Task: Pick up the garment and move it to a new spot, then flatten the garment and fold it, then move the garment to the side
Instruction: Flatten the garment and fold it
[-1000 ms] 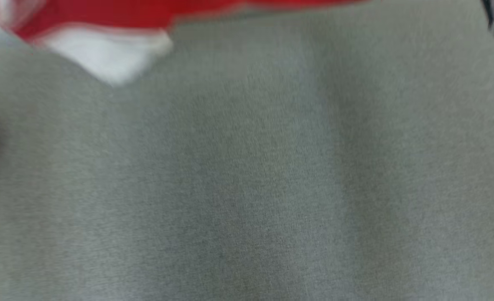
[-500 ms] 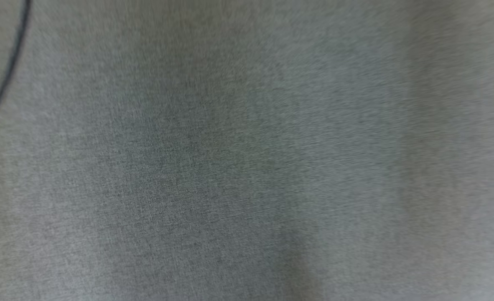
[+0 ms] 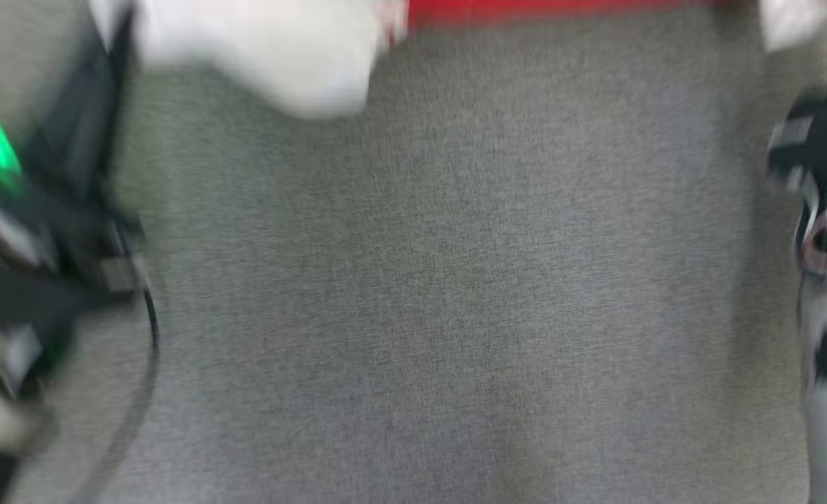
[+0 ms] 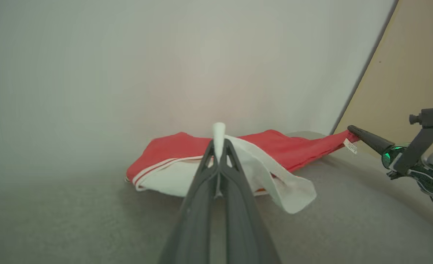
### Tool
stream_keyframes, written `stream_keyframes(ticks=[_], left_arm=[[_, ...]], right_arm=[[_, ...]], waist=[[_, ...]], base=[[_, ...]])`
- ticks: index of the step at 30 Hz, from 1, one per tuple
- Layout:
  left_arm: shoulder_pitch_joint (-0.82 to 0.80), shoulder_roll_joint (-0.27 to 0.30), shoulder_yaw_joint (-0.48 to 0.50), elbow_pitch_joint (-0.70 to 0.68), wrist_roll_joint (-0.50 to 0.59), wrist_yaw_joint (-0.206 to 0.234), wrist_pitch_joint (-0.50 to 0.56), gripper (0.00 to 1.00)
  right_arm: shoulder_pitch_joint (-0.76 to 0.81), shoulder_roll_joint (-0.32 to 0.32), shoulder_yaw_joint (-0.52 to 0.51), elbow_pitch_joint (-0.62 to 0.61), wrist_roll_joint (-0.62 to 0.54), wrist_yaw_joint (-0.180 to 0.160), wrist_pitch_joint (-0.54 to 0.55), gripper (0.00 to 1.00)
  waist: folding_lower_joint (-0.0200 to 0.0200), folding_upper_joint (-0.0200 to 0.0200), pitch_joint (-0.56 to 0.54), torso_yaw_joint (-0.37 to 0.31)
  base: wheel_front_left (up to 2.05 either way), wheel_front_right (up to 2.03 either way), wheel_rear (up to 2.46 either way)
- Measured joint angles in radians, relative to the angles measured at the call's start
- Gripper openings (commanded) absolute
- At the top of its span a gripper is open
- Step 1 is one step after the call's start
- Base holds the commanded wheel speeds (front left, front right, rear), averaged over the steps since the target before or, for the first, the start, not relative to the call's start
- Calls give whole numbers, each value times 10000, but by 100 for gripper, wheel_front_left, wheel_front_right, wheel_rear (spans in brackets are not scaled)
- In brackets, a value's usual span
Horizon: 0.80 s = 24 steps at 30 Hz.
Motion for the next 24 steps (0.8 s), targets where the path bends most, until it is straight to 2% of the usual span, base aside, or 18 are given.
stream_keyframes(ticks=[4,12,19,21,24], left_arm=[[2449,-215,313,-407,-33,-2,0,0],[5892,-1546,1475,-606,249,-2,0,0],[7735,-2382,1900,-988,612,-2,2,0],[8381,-2441,1848,-1174,775,-4,2,0],[8735,-2395,1689,-1239,840,-2,2,0]], right_arm=[[1658,-79,-4,-470,-35,0,0,0],[4264,-539,-127,-965,-8,2,0,0],[6105,-698,-324,-1505,314,2,-2,0],[6951,-702,-554,-1822,330,4,-2,0],[7413,-686,-656,-2054,353,2,-2,0]], waist=[[-2,-2,-816,65],[-3,-3,-2700,109],[-2,-3,-3984,197],[-2,-4,-4525,244],[-2,-4,-4827,272]], base=[[0,0,0],[0,0,0],[0,0,0],[0,0,0],[0,0,0]])
